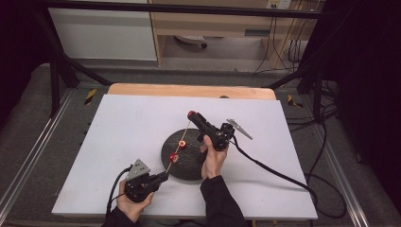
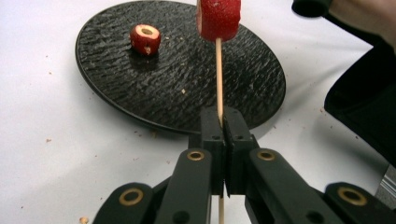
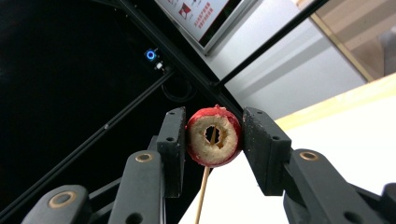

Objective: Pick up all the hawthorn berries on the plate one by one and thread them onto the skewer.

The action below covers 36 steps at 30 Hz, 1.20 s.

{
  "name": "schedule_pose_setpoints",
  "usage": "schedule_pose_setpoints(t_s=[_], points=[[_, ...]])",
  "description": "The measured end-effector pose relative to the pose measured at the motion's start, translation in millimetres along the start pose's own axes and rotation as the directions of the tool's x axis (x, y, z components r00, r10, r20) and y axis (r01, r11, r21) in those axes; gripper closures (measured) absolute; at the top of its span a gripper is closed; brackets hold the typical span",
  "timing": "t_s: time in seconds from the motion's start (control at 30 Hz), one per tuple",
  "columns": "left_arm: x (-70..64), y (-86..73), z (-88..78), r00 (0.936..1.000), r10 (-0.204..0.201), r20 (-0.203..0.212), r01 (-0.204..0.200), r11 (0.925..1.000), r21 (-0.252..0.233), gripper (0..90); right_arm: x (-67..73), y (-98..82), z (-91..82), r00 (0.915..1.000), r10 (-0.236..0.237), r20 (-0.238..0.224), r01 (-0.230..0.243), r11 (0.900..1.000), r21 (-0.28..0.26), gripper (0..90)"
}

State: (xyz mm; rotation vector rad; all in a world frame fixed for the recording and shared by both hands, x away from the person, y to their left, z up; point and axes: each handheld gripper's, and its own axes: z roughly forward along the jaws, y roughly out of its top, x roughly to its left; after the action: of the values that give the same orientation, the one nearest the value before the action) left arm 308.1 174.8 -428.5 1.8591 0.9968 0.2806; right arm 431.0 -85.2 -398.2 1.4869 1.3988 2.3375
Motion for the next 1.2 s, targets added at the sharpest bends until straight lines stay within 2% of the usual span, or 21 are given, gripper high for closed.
schedule_pose_setpoints(t_s=[0.13, 0.27, 0.37, 0.57, 0.7, 0.8, 1.03, 1.2], points=[[1.0, 0.6, -1.7, 0.9999, -0.006, -0.009, 0.006, 0.9999, -0.011, 88.5, 0.4, -5.5, -1.4, 1.0, 0.003, 0.002, -0.003, 1.0, 0.022, 61.2], [0.8, -1.7, 2.2, 0.9999, -0.014, -0.006, 0.014, 0.9999, 0.006, 88.6, 2.5, -9.2, -3.5, 1.0, 0.007, 0.003, -0.007, 1.0, 0.023, 61.3], [-1.6, -2.5, 4.1, 1.0, -0.003, -0.004, 0.003, 0.9999, 0.012, 88.6, 5.5, -9.6, -6.2, 1.0, 0.002, -0.003, -0.002, 1.0, 0.023, 61.4], [-3.6, -1.0, 2.1, 0.9999, 0.005, 0.009, -0.005, 1.0, -0.009, 88.6, 8.1, -5.4, -8.6, 0.9986, -0.053, 0.003, 0.052, 0.997, 0.056, 61.7], [-1.2, 0.2, 0.7, 0.9999, -0.013, 0.005, 0.013, 0.9994, -0.033, 88.7, 7.6, -8.8, -8.6, 0.9988, -0.049, -0.008, 0.05, 0.996, 0.077, 61.8], [-0.2, 2.0, 0.7, 0.9999, -0.015, 0.0, 0.015, 0.9996, -0.024, 88.7, 5.7, -17.6, -9.1, 0.9993, -0.035, -0.011, 0.036, 0.994, 0.099, 61.9], [3.0, 5.1, 4.2, 0.9997, -0.024, -0.007, 0.024, 0.9994, -0.023, 88.6, 8.5, -34.3, -14.7, 0.9985, -0.047, -0.028, 0.051, 0.984, 0.168, 61.7], [2.6, 8.5, 8.7, 0.9997, -0.015, -0.017, 0.014, 0.9997, -0.02, 88.6, 9.6, -48.3, -20.0, 0.9979, -0.052, -0.038, 0.059, 0.975, 0.214, 61.7]])
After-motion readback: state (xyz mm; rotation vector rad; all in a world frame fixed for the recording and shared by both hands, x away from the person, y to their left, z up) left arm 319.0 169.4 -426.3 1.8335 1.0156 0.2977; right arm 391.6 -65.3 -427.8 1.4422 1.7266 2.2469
